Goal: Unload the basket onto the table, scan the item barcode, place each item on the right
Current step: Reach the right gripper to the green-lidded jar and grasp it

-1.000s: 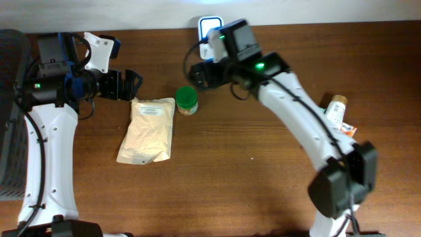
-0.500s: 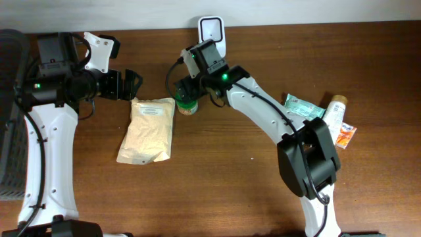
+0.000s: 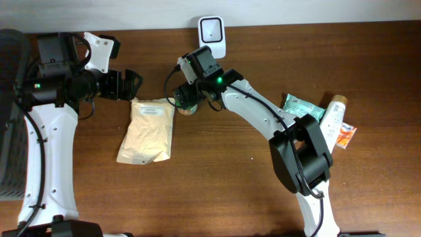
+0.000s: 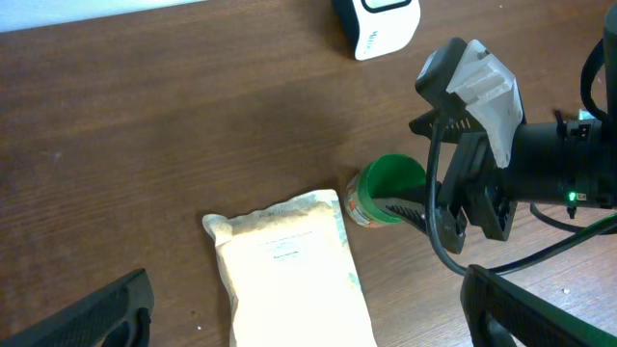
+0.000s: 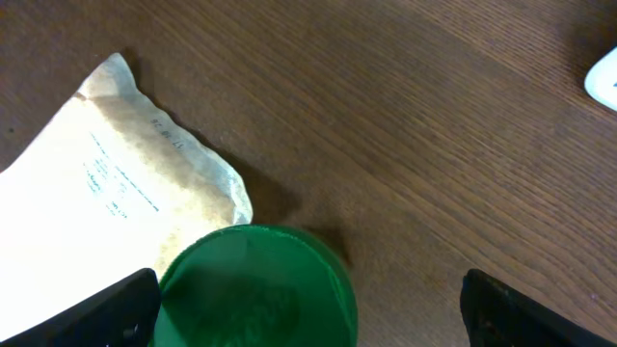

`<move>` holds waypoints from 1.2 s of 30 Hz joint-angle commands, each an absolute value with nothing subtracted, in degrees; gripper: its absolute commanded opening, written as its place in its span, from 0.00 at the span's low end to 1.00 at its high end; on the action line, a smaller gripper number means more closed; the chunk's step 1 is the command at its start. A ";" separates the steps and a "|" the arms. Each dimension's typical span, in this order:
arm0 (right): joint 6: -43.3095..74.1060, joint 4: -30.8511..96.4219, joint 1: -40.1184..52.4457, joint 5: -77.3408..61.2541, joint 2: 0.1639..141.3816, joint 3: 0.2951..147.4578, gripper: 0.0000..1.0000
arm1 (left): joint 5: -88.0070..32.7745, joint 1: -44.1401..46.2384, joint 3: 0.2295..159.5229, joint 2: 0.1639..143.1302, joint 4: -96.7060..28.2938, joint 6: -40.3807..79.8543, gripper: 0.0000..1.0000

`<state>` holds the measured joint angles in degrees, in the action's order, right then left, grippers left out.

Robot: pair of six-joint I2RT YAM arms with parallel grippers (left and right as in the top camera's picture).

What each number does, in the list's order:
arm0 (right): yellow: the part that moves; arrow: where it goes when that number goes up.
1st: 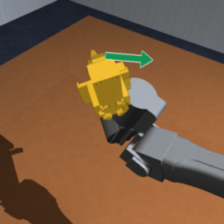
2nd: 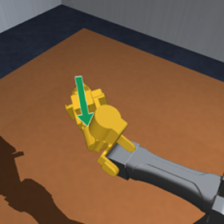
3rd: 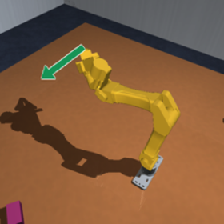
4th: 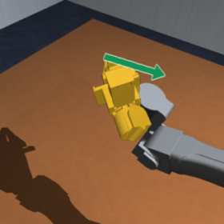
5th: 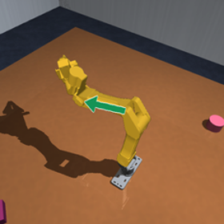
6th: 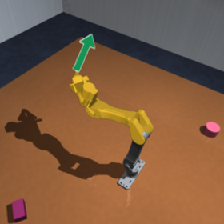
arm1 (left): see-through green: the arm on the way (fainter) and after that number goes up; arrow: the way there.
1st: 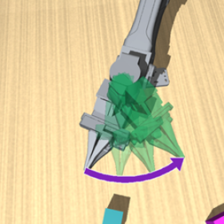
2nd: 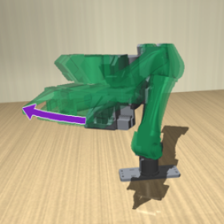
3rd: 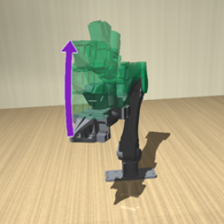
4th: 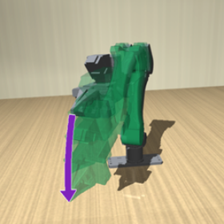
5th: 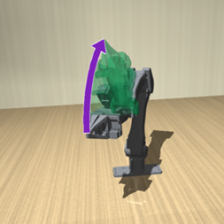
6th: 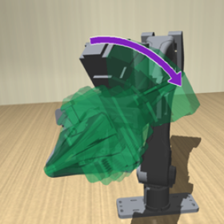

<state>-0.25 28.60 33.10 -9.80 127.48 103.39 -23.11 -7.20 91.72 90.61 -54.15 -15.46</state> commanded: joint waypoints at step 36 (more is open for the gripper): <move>-4.27 28.60 34.44 -11.77 130.54 104.07 0.65 | -23.09 -7.57 91.98 90.94 -54.11 -16.36 0.99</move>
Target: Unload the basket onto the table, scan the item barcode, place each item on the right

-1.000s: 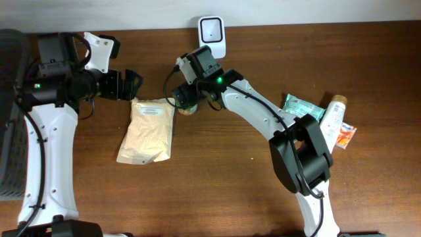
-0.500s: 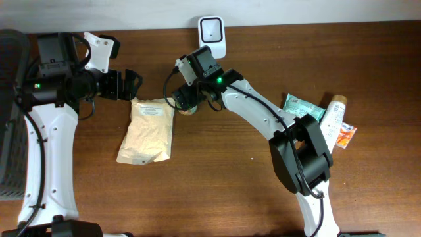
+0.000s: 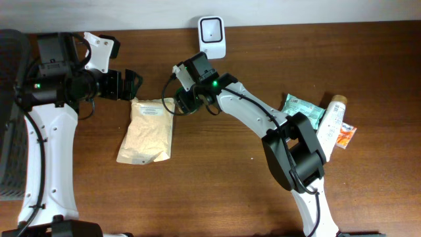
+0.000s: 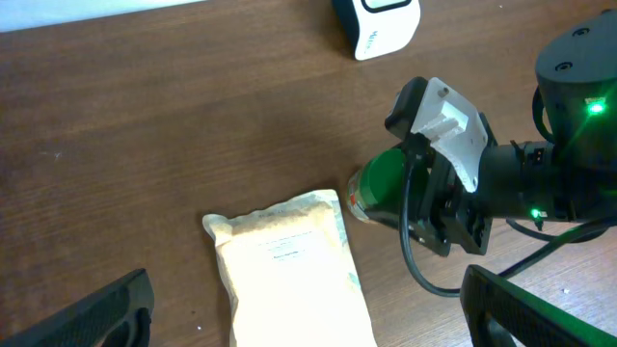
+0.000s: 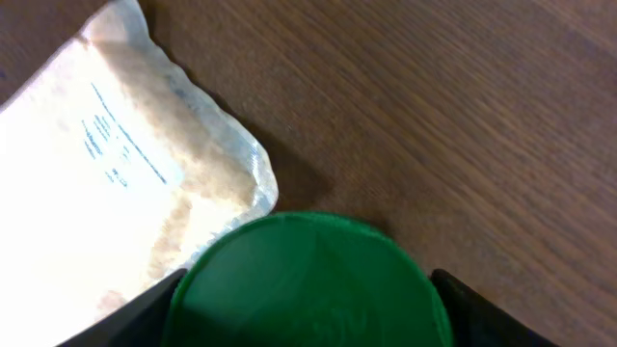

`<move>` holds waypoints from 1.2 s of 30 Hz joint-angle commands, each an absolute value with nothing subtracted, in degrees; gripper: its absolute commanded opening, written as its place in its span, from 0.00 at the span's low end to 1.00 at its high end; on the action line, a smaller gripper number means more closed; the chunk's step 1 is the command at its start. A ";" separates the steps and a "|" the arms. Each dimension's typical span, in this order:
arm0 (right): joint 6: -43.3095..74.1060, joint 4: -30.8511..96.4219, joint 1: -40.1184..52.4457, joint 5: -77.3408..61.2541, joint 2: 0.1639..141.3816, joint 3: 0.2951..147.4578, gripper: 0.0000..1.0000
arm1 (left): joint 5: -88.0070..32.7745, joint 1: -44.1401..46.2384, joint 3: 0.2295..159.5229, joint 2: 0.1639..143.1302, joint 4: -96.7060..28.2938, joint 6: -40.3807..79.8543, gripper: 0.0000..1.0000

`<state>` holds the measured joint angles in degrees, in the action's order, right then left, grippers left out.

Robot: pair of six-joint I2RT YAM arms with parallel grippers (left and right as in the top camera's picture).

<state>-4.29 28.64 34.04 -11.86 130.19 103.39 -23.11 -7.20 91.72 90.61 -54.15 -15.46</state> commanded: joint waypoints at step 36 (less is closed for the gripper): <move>-0.36 53.10 29.58 -4.23 113.95 87.53 0.64 | -23.09 -7.57 91.98 90.96 -54.11 -16.36 0.99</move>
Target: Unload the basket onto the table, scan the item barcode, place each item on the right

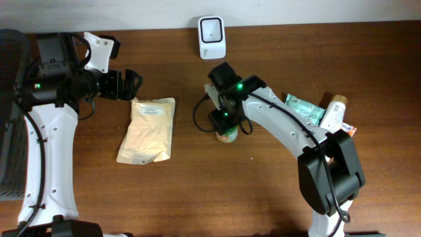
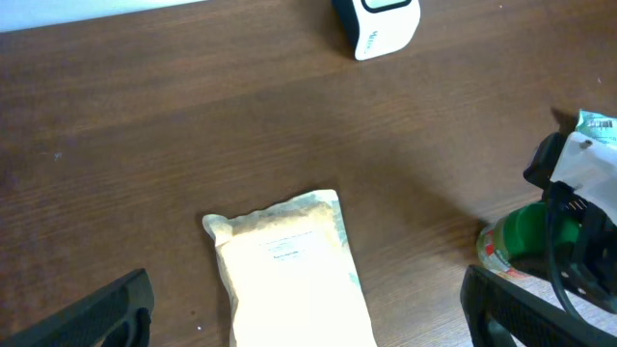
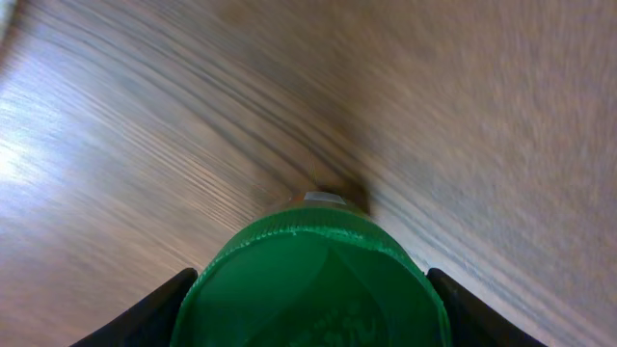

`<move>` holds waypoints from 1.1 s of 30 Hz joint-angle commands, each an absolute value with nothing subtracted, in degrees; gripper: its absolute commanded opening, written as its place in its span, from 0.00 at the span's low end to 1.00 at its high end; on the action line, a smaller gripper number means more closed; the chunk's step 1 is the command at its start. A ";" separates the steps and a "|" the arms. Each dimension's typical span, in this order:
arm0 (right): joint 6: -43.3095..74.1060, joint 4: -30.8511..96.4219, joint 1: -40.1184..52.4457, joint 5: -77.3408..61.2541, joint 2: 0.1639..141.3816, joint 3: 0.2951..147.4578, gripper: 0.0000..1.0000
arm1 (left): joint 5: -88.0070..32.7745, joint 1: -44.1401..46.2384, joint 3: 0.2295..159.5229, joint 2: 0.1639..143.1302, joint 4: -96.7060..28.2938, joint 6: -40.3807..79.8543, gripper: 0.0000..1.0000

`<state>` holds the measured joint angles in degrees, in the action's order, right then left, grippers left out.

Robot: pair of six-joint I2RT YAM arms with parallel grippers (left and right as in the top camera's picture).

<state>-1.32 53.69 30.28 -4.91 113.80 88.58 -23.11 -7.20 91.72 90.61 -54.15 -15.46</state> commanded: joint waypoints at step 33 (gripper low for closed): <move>20.86 65.73 29.43 -7.79 113.93 101.69 0.85 | -23.07 -7.57 91.98 90.94 -54.11 -16.36 0.99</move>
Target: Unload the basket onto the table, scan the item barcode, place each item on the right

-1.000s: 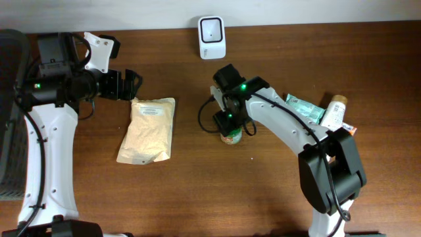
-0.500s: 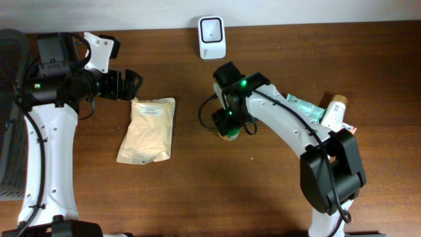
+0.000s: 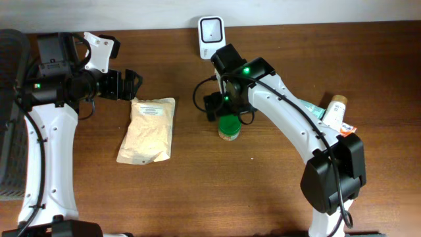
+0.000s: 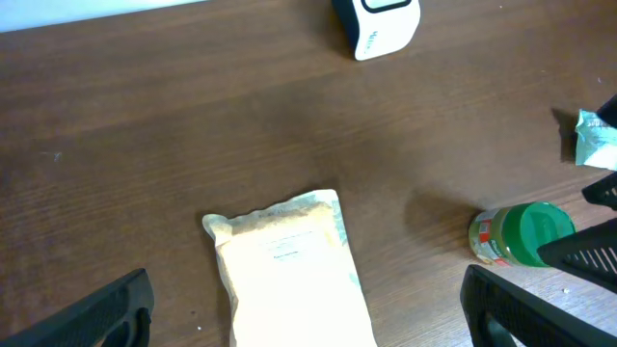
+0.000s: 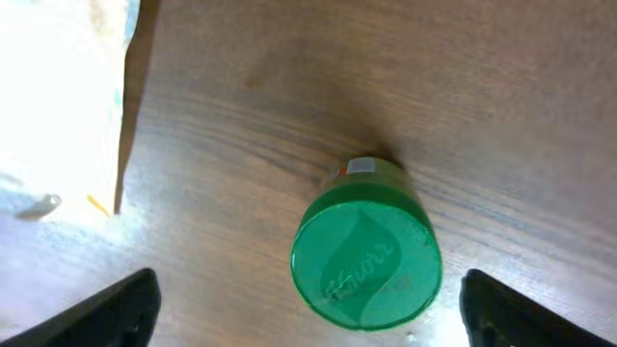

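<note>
A small jar with a green lid (image 3: pixel 228 125) stands upright on the brown table, in front of the white barcode scanner (image 3: pixel 212 29) at the back edge. My right gripper (image 3: pixel 223 106) hangs open over it. In the right wrist view the lid (image 5: pixel 366 260) sits between the spread fingers (image 5: pixel 116 308), untouched. My left gripper (image 3: pixel 131 84) is open at the far left, above the top of a beige pouch (image 3: pixel 147 128). The left wrist view shows the pouch (image 4: pixel 289 270), the jar (image 4: pixel 521 234) and the scanner (image 4: pixel 378 24).
At the right edge lie a green packet (image 3: pixel 299 105), a white tube (image 3: pixel 333 115) and an orange packet (image 3: pixel 345 135). The table's back edge runs just behind the scanner.
My right gripper has opened and let go of the jar, and now stands higher above it. The jar stays upright on the table. The left arm has not moved.
The jar first stood by the pouch's top right corner with my right gripper open around its lid. Then the gripper was shut on it. Then the jar was held further right, mid-table. Now it stands there, released.
</note>
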`<move>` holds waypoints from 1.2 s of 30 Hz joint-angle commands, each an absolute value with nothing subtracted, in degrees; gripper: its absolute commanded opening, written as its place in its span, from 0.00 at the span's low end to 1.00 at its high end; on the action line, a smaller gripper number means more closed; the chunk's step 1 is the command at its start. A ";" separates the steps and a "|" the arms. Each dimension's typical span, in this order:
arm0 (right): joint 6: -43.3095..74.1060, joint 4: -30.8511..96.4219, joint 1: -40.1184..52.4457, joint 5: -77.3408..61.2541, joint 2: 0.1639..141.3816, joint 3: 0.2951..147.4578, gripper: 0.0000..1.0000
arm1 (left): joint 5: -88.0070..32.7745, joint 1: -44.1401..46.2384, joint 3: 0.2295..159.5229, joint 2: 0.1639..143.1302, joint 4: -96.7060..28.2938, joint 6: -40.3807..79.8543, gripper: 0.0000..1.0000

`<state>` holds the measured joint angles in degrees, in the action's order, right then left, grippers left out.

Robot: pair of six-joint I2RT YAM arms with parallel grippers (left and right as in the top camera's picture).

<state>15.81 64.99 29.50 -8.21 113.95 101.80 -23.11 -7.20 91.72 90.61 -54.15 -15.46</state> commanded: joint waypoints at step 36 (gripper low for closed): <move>30.15 67.72 30.98 -2.28 123.15 101.58 0.41 | -23.09 -7.57 91.98 90.96 -54.08 -16.36 0.99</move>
